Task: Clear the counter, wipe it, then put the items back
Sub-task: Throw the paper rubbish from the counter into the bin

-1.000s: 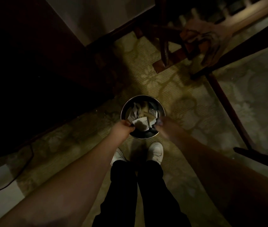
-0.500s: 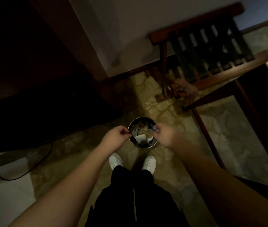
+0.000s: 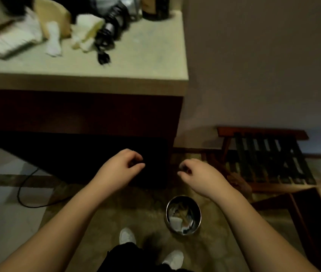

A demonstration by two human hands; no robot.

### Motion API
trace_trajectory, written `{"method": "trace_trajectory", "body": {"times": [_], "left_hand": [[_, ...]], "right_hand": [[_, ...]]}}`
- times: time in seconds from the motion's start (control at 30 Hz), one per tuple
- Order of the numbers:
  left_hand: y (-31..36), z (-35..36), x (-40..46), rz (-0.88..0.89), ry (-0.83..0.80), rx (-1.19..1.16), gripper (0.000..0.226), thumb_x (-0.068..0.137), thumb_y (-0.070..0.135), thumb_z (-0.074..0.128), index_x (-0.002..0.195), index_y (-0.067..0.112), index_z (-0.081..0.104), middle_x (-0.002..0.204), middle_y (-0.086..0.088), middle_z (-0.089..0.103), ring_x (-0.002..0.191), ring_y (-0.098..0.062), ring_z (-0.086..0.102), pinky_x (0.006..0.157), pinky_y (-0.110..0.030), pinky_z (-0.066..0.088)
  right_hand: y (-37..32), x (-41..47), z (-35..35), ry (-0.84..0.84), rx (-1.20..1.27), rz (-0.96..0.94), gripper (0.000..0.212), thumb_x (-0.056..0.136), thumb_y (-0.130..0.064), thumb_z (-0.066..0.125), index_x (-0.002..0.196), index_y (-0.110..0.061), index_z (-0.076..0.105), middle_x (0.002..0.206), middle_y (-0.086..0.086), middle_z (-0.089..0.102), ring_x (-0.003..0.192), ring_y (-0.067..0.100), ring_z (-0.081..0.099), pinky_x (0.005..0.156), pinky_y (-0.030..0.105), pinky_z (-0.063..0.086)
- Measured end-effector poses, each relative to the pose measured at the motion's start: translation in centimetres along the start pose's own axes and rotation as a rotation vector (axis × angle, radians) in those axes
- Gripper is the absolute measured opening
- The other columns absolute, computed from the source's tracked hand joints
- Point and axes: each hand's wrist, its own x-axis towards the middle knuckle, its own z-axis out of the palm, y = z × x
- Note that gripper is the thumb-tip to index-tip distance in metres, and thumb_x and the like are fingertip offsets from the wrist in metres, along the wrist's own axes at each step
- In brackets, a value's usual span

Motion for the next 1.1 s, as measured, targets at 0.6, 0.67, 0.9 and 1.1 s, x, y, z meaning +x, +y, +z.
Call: {"method": "trace_trajectory", "body": {"times": [0.6,0.67,0.9,1.1], "left_hand": [[-10.2,-21.2,-3.4,0.083,0.474,-0.133,0.011,0.089,0.031,0.061,0.089,0.042,0.062,0.095,0.020,0.059,0.091,0.009,0.054,0.069,-0.008,0.040],[-10.6,-24.1,-2.6,0.115,0.548,-0.131,0.007,0.089,0.029,0.060,0.091,0.034,0.065,0.095,0.018,0.060,0.090,0.007,0.054,0.069,-0.007,0.039],[-10.2,-30.4,2.6,0.196,0.602,0.045,0.013,0.092,0.028,0.057,0.100,0.022,0.066,0.101,0.009,0.057,0.095,-0.007,0.053,0.077,-0.029,0.046],[-7.0,-29.3,10.0,0.265,0.410,0.227,0.033,0.093,0.038,0.053,0.122,0.024,0.060,0.123,0.005,0.058,0.106,-0.008,0.051,0.083,-0.024,0.040]], "right_hand": [[-22.8,6.5,-8.4,0.036,-0.083,-0.362,0.012,0.090,-0.048,0.051,0.100,-0.047,0.058,0.095,-0.029,0.058,0.089,-0.009,0.054,0.073,0.014,0.043],[-25.4,7.5,-10.1,0.105,-0.086,-0.376,0.014,0.090,-0.045,0.052,0.099,-0.042,0.062,0.093,-0.024,0.060,0.087,-0.006,0.054,0.075,0.019,0.045],[-30.5,16.3,-16.2,0.405,-0.230,-0.299,0.022,0.091,-0.036,0.054,0.107,-0.025,0.065,0.097,-0.009,0.056,0.091,0.011,0.053,0.073,0.030,0.044],[-31.1,24.6,-19.1,0.405,-0.530,-0.044,0.047,0.088,-0.051,0.054,0.127,-0.026,0.055,0.121,0.004,0.059,0.107,0.024,0.053,0.076,0.034,0.038]]}}
